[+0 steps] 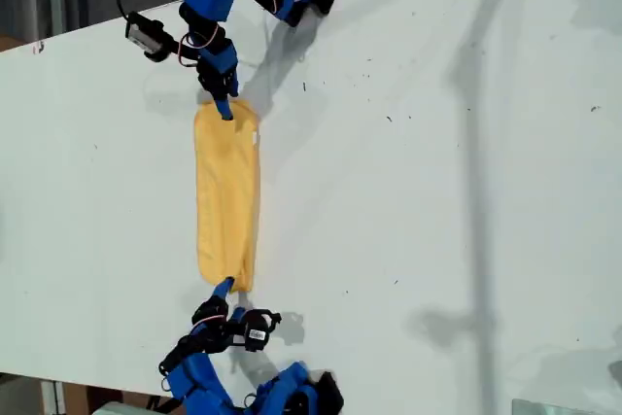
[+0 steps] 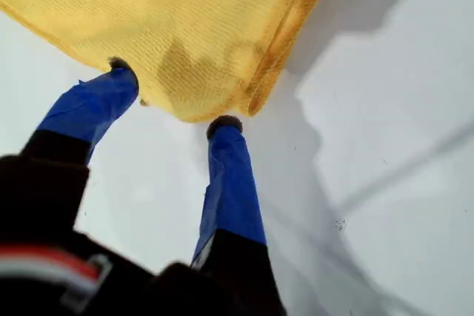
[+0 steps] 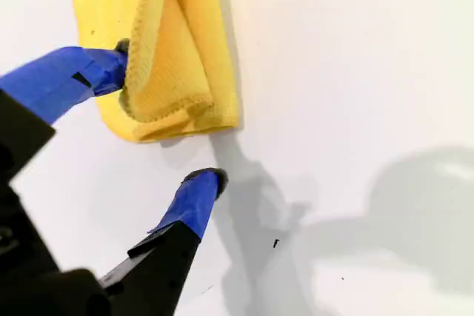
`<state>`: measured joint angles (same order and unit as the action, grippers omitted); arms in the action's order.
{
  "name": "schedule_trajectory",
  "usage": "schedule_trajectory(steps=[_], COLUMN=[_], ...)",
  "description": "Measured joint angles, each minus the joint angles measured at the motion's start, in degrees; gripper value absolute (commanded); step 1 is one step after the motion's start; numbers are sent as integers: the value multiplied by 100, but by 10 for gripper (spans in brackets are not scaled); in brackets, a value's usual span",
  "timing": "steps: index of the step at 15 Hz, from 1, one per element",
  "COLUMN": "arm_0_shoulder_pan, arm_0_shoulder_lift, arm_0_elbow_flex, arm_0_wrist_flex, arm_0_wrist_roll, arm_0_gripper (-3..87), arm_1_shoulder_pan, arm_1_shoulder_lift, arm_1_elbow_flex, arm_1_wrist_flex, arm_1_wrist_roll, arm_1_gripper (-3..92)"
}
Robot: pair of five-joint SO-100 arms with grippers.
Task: Grasp corners of a square towel and fold twice.
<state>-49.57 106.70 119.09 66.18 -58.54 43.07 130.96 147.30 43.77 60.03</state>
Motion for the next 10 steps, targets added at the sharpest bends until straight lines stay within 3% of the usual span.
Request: schedule_trajectory(steps=[3, 7, 9, 10], arm_0_shoulder_pan=[-686, -765, -738, -703], arm_0_shoulder_lift=[-1292, -1793, -2136, -1995], arm_0_elbow_flex=[-1274, -2452, -3349, -3226], arm_0_wrist_flex=[26, 580, 1274, 1230], arm_0_wrist_roll=[615, 817, 782, 800], arm_0_gripper=[276, 266, 227, 216], arm_1_shoulder_pan=[0, -18, -18, -18], arm_1_shoulder_lift=[-53, -70, -70, -70], arm_1_elbow_flex=[0, 0, 0, 0], arm_1_wrist_flex=[-26, -26, -26, -26], arm_1_wrist_roll=[0, 0, 0, 0], arm_1_gripper=[232, 226, 223, 222])
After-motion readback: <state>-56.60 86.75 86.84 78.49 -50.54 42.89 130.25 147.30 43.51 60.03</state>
